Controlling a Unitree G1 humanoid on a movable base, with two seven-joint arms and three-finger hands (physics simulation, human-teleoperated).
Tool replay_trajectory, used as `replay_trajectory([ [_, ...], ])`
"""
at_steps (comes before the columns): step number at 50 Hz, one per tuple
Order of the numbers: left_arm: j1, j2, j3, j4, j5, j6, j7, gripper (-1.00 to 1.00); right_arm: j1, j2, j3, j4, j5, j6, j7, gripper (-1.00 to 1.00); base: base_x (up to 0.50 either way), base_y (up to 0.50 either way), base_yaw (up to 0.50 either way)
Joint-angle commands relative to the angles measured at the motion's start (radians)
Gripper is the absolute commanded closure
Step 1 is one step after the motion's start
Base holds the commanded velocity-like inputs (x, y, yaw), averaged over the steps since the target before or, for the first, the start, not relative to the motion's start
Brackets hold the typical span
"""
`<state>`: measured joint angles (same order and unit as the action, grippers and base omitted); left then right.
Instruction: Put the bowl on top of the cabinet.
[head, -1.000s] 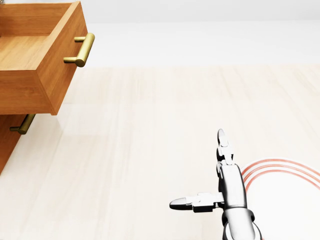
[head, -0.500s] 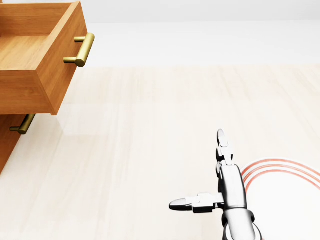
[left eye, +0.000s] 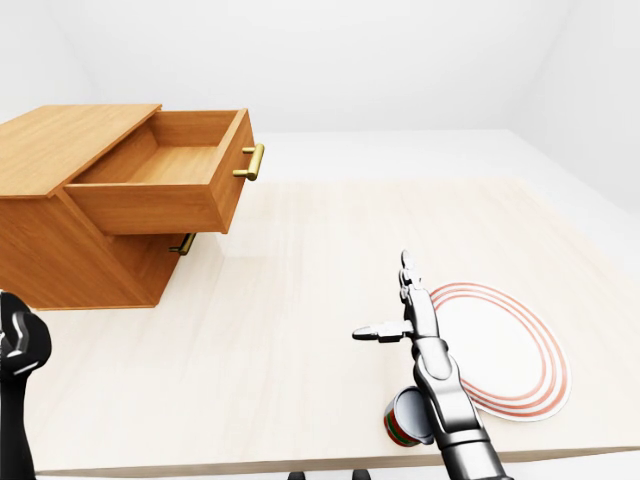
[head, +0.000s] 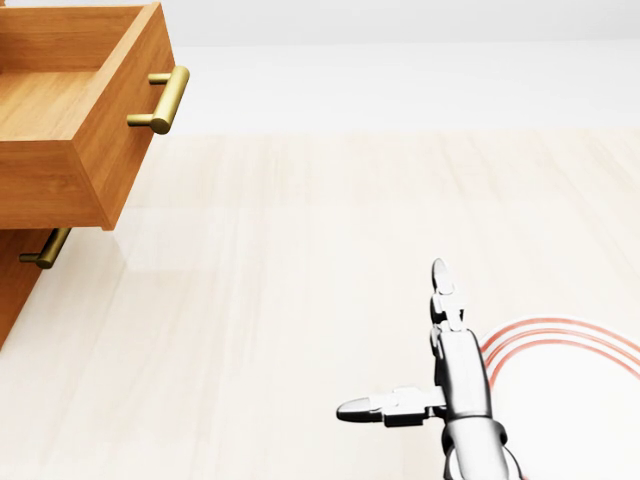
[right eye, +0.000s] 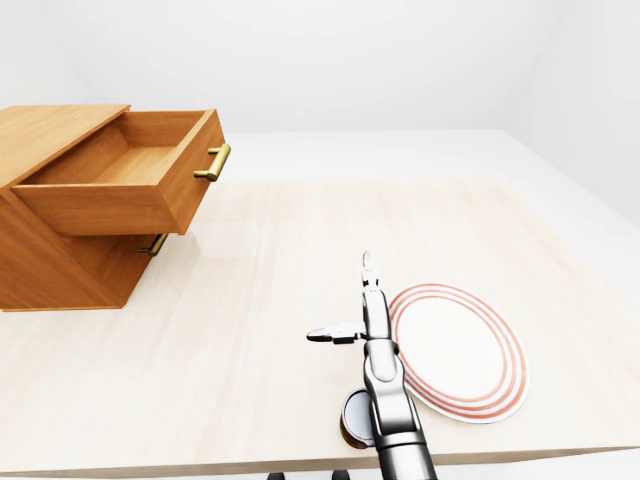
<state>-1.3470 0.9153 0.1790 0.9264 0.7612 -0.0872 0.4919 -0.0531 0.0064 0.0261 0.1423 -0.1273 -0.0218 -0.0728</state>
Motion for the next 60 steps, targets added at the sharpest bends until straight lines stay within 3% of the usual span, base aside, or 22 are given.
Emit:
replay_trajectory([
  [1,-0.061,0.033,-0.027,0.172,0.07,0.0,0.032,0.91,-0.003,0.0,0.0,0.005,0.0,-0.002,0.001,-1.0,0.0,0.0,0.0],
  [12,-0.005,0.005,-0.087,0.325,0.244,0.0,0.032,0.91,-0.004,-0.002,-0.003,0.011,0.002,-0.007,0.003,-1.0,0.0,0.0,0.0],
  [22,0.073,-0.063,-0.097,0.381,0.31,0.0,0.032,0.91,-0.009,-0.004,-0.008,0.019,0.005,-0.01,0.002,-1.0,0.0,0.0,0.0],
  [30,0.119,-0.079,-0.086,0.399,0.33,0.0,0.032,0.91,-0.018,-0.004,-0.009,0.043,0.005,-0.021,-0.001,-1.0,0.0,0.0,0.0],
  [41,0.139,-0.063,-0.071,0.403,0.318,0.0,0.032,0.91,-0.019,-0.005,-0.01,0.051,0.005,-0.027,-0.002,-1.0,0.0,0.0,0.0],
  [60,0.202,0.014,-0.031,0.413,0.263,0.0,0.032,0.92,-0.023,-0.003,-0.008,0.063,0.0,-0.029,-0.007,-1.0,0.0,0.0,0.0],
])
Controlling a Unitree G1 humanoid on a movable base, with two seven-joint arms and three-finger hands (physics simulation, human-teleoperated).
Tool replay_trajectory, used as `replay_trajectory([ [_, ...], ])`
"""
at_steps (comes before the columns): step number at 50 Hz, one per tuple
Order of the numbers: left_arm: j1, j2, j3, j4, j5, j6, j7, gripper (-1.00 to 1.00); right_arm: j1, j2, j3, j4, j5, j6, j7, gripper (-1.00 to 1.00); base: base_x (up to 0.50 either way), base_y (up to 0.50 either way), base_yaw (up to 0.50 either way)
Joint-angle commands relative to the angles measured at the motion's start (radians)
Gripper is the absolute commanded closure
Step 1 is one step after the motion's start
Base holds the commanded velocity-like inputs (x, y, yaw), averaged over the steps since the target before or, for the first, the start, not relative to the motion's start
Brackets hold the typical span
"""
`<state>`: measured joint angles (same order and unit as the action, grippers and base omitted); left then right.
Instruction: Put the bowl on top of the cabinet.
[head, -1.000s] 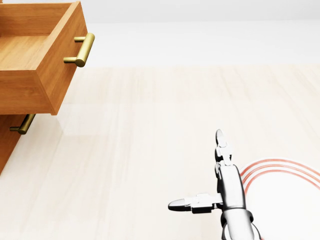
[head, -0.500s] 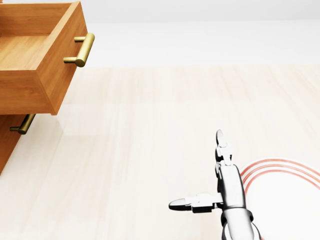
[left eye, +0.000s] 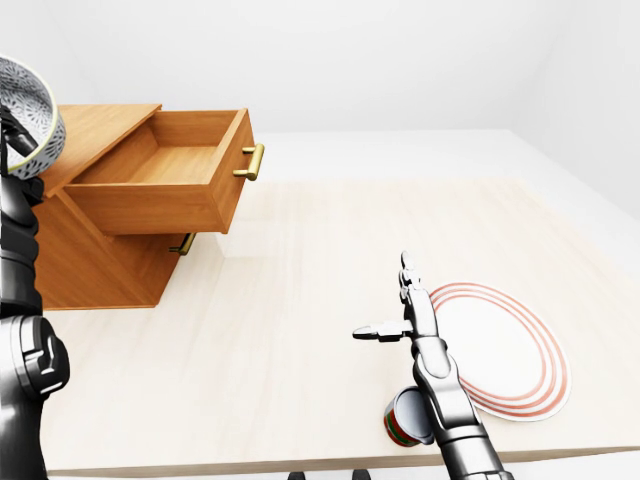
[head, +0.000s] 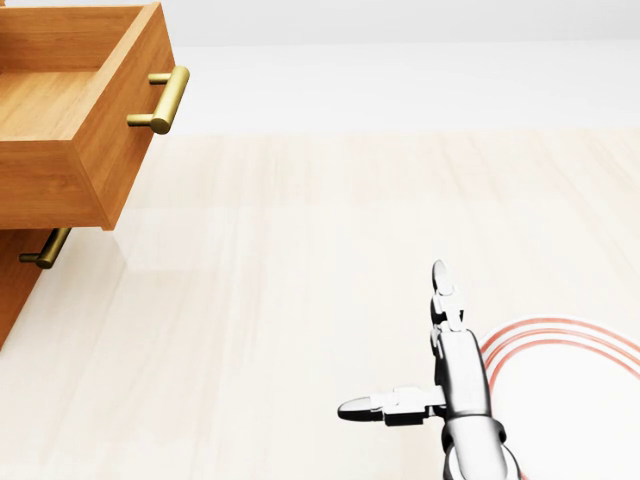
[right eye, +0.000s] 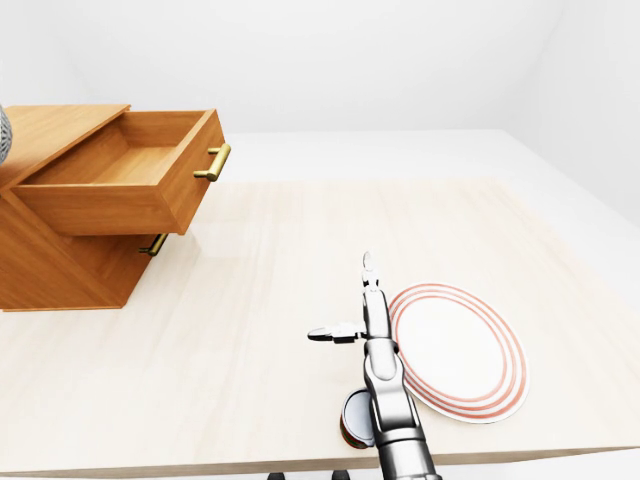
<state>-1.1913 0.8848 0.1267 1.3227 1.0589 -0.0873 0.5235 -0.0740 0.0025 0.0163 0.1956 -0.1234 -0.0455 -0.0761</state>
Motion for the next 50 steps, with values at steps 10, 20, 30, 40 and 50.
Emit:
replay_trajectory([
  [10,0.086,0.06,0.029,0.02,-0.059,0.0,0.0,0.92,-0.012,0.001,0.002,0.042,-0.007,-0.024,-0.01,-1.0,0.0,0.0,0.0],
  [20,0.1,0.059,0.03,0.021,-0.072,0.0,0.0,0.92,-0.017,0.002,0.002,0.071,-0.008,-0.04,-0.013,-1.0,0.0,0.0,0.0],
  [30,0.093,0.057,0.026,0.02,-0.072,0.0,0.0,0.91,-0.016,0.002,0.002,0.071,-0.007,-0.04,-0.012,-1.0,0.0,0.0,0.0],
  [40,0.084,0.047,0.023,0.021,-0.066,0.0,0.0,-1.0,-0.023,0.001,0.001,0.088,-0.006,-0.042,-0.011,-1.0,0.0,0.0,0.0],
  [50,0.079,0.047,0.021,0.02,-0.059,0.0,0.0,-1.0,-0.021,0.002,0.003,0.078,-0.007,-0.037,-0.01,-1.0,0.0,0.0,0.0],
])
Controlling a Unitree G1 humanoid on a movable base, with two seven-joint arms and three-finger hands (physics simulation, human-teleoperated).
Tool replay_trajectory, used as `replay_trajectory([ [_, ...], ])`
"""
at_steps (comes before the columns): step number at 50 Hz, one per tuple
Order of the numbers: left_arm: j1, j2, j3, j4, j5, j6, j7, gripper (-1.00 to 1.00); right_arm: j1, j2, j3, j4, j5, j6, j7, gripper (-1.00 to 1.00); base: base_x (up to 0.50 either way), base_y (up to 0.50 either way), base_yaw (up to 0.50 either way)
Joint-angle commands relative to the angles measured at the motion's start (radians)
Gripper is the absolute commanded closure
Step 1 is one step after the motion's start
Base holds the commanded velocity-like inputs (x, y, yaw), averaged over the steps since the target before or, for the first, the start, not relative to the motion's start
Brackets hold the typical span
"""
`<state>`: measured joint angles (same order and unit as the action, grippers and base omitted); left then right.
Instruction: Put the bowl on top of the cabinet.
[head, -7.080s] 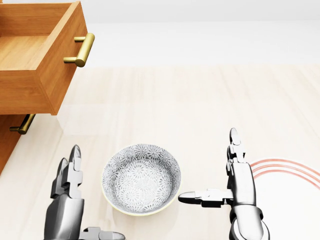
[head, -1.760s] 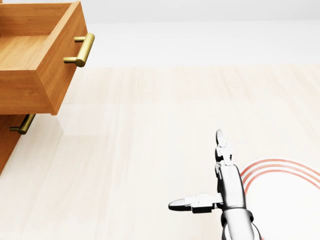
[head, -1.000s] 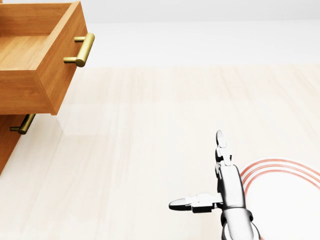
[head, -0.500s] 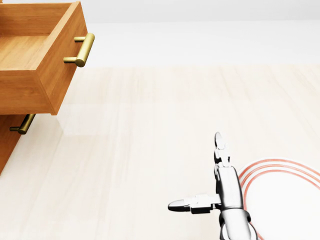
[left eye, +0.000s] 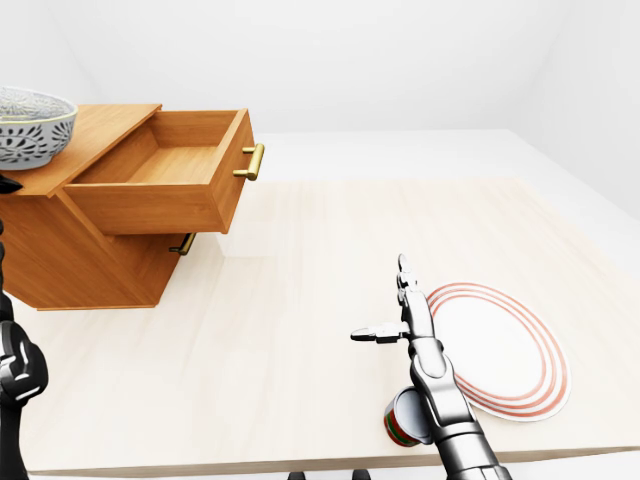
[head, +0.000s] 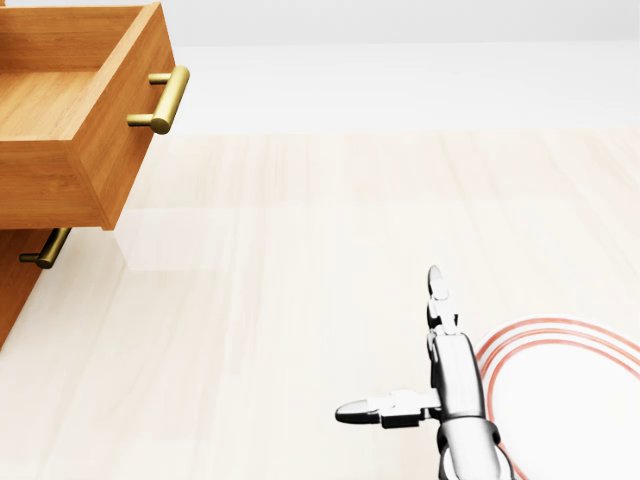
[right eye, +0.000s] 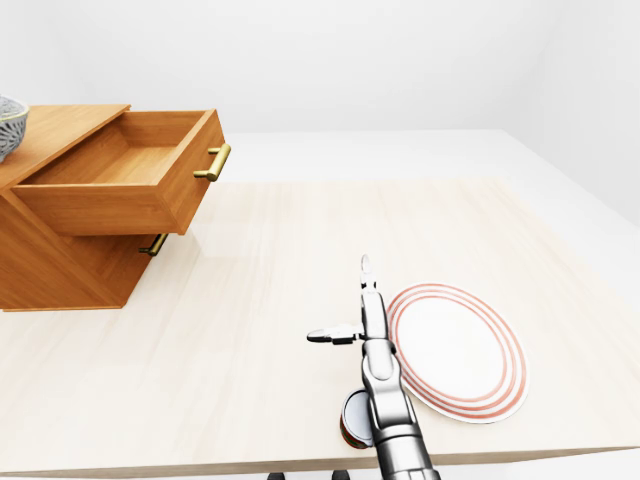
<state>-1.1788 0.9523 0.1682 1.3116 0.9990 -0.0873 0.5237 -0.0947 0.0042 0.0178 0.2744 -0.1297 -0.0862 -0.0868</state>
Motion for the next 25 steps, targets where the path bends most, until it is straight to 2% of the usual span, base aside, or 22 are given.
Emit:
replay_trajectory([
  [1,0.066,-0.019,-0.02,0.031,0.001,0.0,0.0,-1.0,0.001,0.001,0.001,-0.003,0.0,0.005,0.001,-1.0,0.0,0.0,0.0],
  [9,0.069,-0.018,-0.02,0.031,0.003,0.0,0.0,-1.0,0.002,0.001,0.0,0.005,0.0,-0.001,0.0,-1.0,0.0,0.0,0.0],
  [25,0.019,-0.037,-0.036,0.02,0.014,0.0,0.0,-1.0,-0.004,0.001,0.002,0.015,-0.001,-0.001,-0.001,-1.0,0.0,0.0,0.0],
])
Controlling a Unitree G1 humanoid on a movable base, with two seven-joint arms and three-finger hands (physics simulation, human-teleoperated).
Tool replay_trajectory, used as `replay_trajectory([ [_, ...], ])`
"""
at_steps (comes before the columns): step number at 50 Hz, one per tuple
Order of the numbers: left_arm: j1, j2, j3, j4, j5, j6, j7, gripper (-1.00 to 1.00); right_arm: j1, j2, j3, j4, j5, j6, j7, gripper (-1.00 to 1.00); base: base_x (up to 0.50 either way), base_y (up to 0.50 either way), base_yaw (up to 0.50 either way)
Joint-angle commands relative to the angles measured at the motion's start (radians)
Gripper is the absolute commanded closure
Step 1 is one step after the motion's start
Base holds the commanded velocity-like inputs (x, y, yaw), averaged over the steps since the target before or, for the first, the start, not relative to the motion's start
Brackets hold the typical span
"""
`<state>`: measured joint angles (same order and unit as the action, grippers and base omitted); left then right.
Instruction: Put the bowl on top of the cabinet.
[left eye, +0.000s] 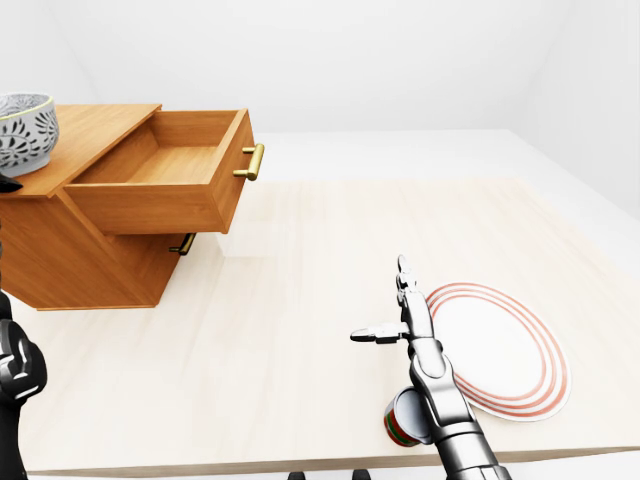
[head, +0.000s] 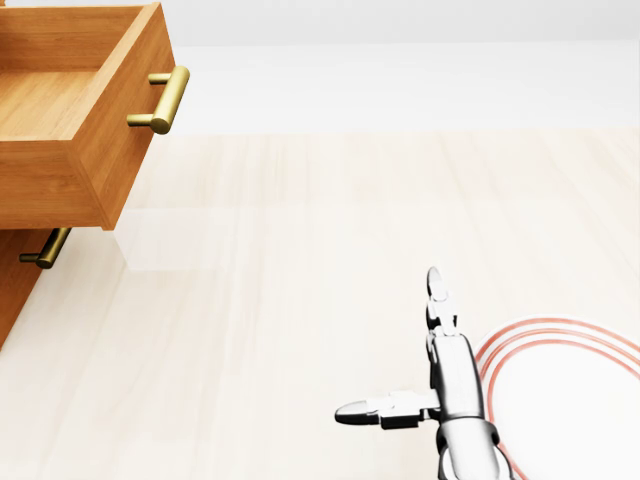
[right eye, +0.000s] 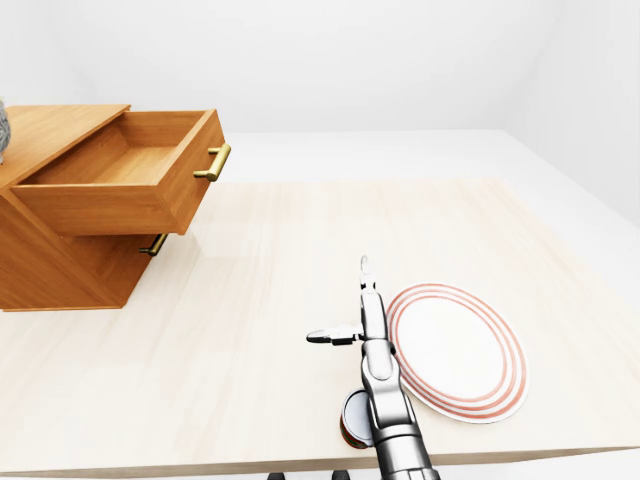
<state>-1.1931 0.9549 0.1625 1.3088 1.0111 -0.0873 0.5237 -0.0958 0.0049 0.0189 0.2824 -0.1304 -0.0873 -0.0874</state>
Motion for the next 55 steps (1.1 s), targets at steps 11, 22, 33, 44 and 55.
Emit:
replay_trajectory([
  [11,-0.018,-0.052,-0.043,-0.009,-0.007,0.0,0.0,-1.0,-0.006,0.003,0.004,0.018,-0.004,0.0,-0.003,-1.0,0.0,0.0,0.0],
  [22,-0.058,-0.082,-0.046,-0.105,-0.035,0.0,0.0,-1.0,0.0,0.004,0.006,0.003,-0.006,0.0,-0.003,-1.0,0.0,0.0,0.0],
  [33,0.064,-0.117,0.04,-0.477,-0.201,0.0,0.0,-1.0,0.001,0.004,0.007,0.006,-0.006,0.0,-0.003,-1.0,0.0,0.0,0.0],
  [44,0.289,-0.165,0.162,-1.15,-0.448,0.0,-0.058,-1.0,0.002,0.005,0.008,0.003,-0.007,0.0,-0.003,-1.0,0.0,0.0,0.0],
  [55,0.412,-0.237,0.196,-1.505,-0.518,0.0,-0.17,-1.0,0.008,0.004,0.007,-0.015,-0.008,0.005,-0.004,-1.0,0.0,0.0,0.0],
])
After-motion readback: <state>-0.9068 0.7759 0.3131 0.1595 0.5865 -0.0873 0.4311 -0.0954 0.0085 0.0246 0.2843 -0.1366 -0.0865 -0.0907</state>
